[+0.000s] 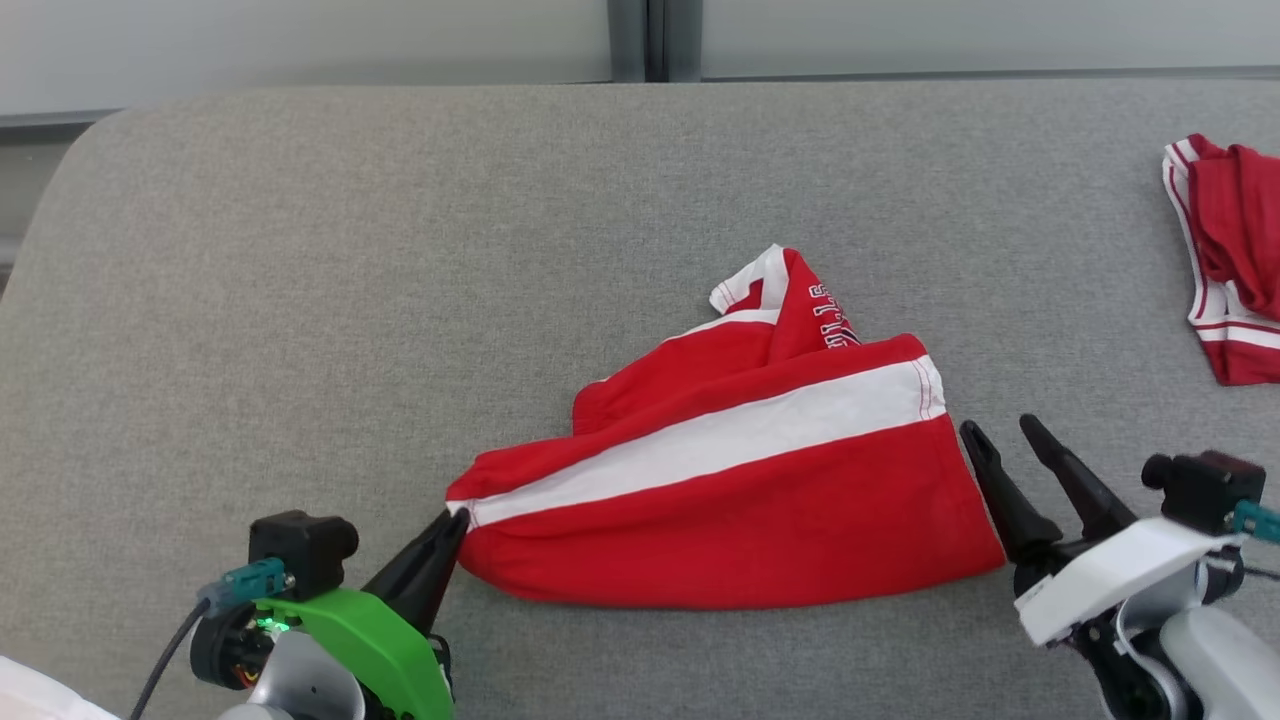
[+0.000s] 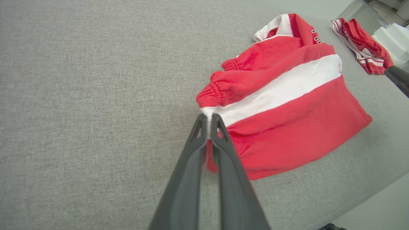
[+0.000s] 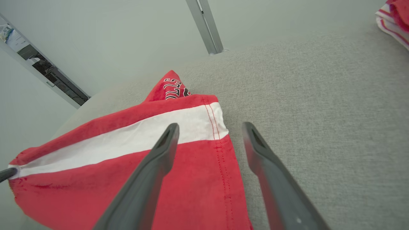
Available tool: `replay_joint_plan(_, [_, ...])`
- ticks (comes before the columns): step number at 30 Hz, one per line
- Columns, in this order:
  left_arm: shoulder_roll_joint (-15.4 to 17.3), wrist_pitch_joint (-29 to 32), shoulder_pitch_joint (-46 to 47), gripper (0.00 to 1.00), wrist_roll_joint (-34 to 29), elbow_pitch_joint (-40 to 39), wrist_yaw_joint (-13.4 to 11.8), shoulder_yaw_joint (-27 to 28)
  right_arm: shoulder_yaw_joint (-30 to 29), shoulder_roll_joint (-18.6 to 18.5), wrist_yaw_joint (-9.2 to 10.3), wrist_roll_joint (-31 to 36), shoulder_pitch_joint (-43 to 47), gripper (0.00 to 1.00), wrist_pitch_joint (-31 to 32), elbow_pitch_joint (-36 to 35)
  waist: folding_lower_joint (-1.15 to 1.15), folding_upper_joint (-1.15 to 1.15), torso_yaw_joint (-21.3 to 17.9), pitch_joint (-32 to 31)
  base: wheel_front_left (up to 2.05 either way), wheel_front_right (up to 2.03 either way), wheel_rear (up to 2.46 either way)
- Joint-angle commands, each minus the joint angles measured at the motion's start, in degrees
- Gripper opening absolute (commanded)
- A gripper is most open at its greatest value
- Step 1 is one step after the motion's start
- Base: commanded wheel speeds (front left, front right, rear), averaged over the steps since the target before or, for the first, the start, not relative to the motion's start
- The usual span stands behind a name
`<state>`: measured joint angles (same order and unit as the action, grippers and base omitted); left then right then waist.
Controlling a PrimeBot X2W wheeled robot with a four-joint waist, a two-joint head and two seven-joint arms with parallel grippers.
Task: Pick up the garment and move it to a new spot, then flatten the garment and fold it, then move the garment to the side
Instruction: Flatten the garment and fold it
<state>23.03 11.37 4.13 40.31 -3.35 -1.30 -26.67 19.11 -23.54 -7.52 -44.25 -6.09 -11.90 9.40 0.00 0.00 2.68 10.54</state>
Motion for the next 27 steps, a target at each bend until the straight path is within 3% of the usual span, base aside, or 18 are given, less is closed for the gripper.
replay_joint_plan(1, [0.9,-0.6,1.2,0.0,0.0,0.6,-0.3,0.7,2.0,-2.8,0.08,-3.4,-2.6,1.0,1.6,-0.4,0.0,0.0,1.4,2.0,0.0,0.0,0.0])
replay_joint_plan(5, [1.3,-2.0,2.9,0.0,-0.8,3.6,-0.2,1.6,8.7,-9.2,0.07,-9.0,-9.0,1.0,5.0,0.5,0.0,0.0,2.2,3.9,0.0,0.0,0.0])
replay_joint_plan(13, [0.6,-3.5,5.4,0.0,-1.5,7.1,0.7,1.4,19.5,-11.5,0.06,-14.7,-16.8,1.0,7.2,2.7,0.0,0.0,3.4,6.1,0.0,0.0,0.0])
replay_joint_plan(14, [0.5,-3.7,5.6,0.0,-1.5,7.3,0.7,1.4,20.5,-11.7,0.07,-15.1,-17.6,0.94,6.7,2.9,0.0,0.0,3.4,6.2,0.0,0.0,0.0])
replay_joint_plan(15, [0.4,-3.8,5.8,0.0,-1.5,7.6,0.7,1.3,21.4,-11.9,0.07,-15.5,-18.1,0.7,6.4,3.1,0.0,0.0,3.4,6.3,0.0,0.0,0.0])
replay_joint_plan(16, [0.4,-3.9,5.9,0.0,-1.6,7.8,0.8,1.2,22.5,-12.1,0.07,-16.0,-18.8,0.39,5.8,3.5,0.0,0.0,3.4,6.4,0.0,0.0,0.0])
replay_joint_plan(17, [0.3,-4.0,6.0,0.0,-1.5,8.0,0.8,1.2,23.3,-12.3,0.07,-16.5,-19.3,0.01,5.4,3.6,0.0,0.0,3.4,6.5,0.0,0.0,0.0])
replay_joint_plan(22, [0.6,-4.5,6.7,0.0,-1.8,8.2,1.0,1.2,26.3,-14.2,0.07,-18.2,-21.2,0.0,1.3,3.1,0.0,0.0,3.0,6.3,0.0,0.0,0.0])
replay_joint_plan(27, [0.7,-4.7,8.6,0.0,-0.4,4.3,1.9,2.1,25.3,-17.9,0.07,-21.6,-22.4,0.0,-1.5,-0.1,0.0,0.0,1.8,5.9,0.0,0.0,0.0])
